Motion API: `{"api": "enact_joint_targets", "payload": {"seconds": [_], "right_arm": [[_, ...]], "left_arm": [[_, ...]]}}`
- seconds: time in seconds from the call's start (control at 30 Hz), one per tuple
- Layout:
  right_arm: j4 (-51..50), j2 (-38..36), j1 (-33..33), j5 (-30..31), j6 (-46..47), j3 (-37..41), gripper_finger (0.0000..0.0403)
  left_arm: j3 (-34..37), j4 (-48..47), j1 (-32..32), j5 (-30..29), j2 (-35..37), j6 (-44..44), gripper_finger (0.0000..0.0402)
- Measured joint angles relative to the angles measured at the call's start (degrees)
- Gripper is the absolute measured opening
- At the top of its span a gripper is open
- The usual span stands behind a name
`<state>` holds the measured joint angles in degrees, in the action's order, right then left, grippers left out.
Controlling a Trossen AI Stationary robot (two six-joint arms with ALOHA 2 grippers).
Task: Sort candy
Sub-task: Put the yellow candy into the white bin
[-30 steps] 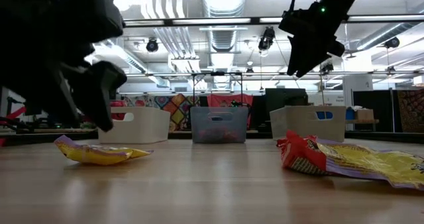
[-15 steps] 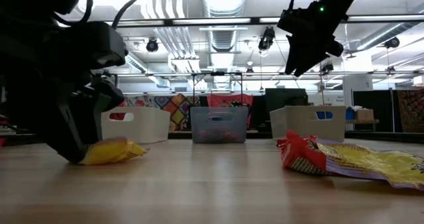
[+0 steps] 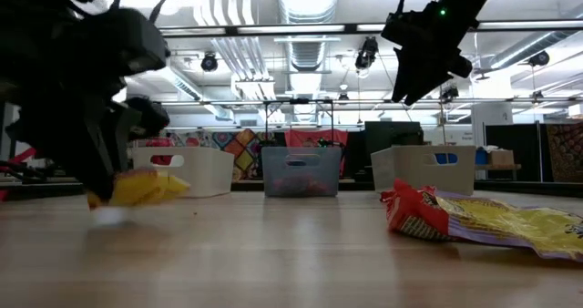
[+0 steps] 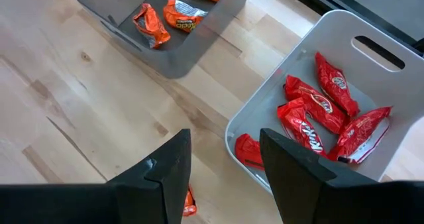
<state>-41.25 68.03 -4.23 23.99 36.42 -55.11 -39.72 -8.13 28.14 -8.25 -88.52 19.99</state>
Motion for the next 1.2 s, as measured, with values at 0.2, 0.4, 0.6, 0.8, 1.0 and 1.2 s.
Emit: {"api": "enact_joint_targets", "payload": {"seconds": [0.2,0.4,0.6,0.8,1.0,1.2], "right_arm": [[0.07,0.0,0.0,-0.01,0.01,0.02,0.0173],[0.32,0.0,0.0,-0.01,0.59,0.02,0.0173],[1.37,0.02,-0.01,0.0,0.53,0.04,0.0173],[1.36,0.02,-0.01,0.0,0.49,0.04,0.0171],[1.33,0.02,-0.02,0.0,0.46,0.04,0.0165],[1.32,0.02,-0.02,0.0,0.46,0.04,0.0164]], "left_arm": [[0.0,-7.23,-1.96,-3.13,8.68,0.02,0.0008],[0.02,-16.61,-9.78,-12.62,20.08,3.05,0.0007],[0.02,-19.01,-23.83,-17.81,28.6,4.7,0.0007],[0.02,-20.52,-41.36,-15.85,30.58,4.54,0.0007],[0.02,-20.77,-55.61,-10.42,26.31,1.39,0.0006],[-0.82,-20.29,-63.25,-7.68,20.28,-1.67,0.0006]]}}
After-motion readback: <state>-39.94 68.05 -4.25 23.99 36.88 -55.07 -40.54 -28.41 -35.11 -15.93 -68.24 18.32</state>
